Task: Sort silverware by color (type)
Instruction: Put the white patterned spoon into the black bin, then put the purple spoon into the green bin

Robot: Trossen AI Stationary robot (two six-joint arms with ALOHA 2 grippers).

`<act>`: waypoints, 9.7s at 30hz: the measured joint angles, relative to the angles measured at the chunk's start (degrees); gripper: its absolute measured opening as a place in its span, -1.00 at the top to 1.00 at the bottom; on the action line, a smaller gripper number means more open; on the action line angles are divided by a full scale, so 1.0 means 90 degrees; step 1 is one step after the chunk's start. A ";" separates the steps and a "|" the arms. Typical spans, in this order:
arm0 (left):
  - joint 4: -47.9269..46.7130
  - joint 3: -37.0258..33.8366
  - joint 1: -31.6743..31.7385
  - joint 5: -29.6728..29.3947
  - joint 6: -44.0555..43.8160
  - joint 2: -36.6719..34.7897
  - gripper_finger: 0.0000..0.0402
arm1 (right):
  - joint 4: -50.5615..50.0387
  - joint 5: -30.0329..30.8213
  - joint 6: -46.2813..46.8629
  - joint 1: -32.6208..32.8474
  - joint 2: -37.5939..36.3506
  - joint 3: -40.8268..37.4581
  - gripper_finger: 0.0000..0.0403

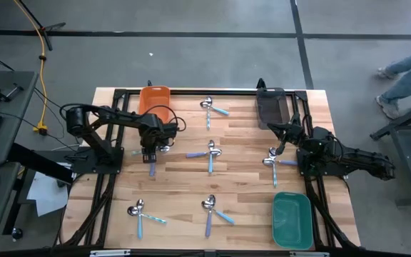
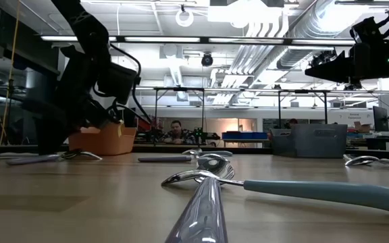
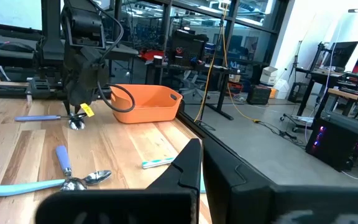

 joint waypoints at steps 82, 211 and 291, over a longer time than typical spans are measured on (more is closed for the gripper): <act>1.1868 -0.2783 -0.1117 0.1196 -0.1453 -0.2192 0.95 | 0.1133 -0.2036 0.1930 -0.0011 0.0205 0.0002 1.00; 1.3573 -0.2766 -0.1025 0.1215 -0.1392 -0.0884 0.50 | -0.5632 0.0044 0.1890 -0.3935 0.9543 0.6010 0.96; 1.3578 -0.2766 -0.1027 0.1212 -0.1395 -0.0884 0.52 | -0.5791 -0.0530 0.1646 -0.4246 0.9786 0.6205 0.66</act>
